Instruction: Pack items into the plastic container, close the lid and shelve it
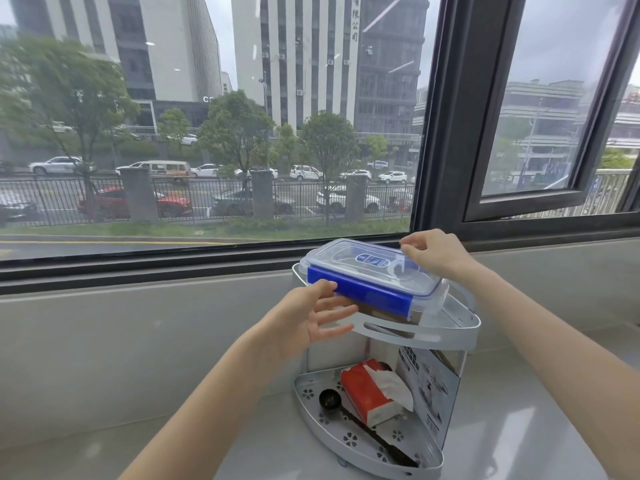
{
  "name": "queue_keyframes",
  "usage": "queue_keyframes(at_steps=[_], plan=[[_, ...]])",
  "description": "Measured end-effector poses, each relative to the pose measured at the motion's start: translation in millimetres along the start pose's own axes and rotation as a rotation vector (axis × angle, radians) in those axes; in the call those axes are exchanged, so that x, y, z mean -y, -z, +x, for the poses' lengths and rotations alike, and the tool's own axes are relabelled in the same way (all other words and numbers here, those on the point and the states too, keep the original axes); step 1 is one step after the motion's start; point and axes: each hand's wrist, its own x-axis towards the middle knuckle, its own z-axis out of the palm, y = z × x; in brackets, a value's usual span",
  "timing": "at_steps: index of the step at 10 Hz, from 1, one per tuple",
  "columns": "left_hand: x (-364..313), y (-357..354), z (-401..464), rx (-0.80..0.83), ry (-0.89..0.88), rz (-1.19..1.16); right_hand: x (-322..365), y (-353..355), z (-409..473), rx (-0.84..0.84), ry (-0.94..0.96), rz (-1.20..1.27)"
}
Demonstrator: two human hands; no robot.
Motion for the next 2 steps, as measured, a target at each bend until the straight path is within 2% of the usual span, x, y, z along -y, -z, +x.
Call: queue_keyframes(at_steps=[2], plan=[[-38.6,9.1,-31.2,-0.113,-0.135,0.123,50.4,21.7,-16.2,-0.030,0.113,-0.146]])
